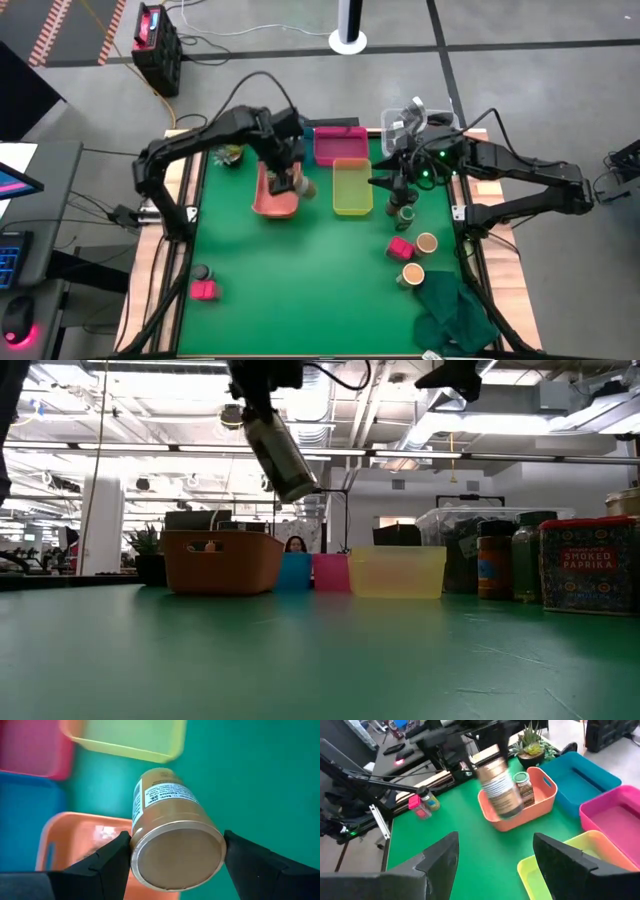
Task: Sort spices by type
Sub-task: Put the left brown seasoning bottle into the blue bin
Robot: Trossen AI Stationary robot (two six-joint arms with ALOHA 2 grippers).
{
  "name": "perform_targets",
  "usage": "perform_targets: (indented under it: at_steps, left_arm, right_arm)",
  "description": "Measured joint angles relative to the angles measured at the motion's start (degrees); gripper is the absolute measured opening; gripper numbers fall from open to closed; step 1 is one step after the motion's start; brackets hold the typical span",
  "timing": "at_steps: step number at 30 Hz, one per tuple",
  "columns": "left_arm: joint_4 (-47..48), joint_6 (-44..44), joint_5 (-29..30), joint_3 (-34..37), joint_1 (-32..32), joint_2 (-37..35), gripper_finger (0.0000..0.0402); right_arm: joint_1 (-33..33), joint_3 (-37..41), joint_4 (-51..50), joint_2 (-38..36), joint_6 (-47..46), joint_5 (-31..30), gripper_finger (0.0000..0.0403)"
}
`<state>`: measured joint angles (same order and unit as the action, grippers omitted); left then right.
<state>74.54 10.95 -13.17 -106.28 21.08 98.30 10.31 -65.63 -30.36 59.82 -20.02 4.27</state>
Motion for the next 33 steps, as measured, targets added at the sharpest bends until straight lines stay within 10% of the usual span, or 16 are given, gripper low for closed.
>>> perform_targets:
  at_steps: [33]
  left_arm:
    - [1.71,1.29,14.93,-8.83,23.74,16.37,0.0269]
  right_arm:
    - [-0.20,0.00,1.06,0.21,-2.22,-1.44,0.0282]
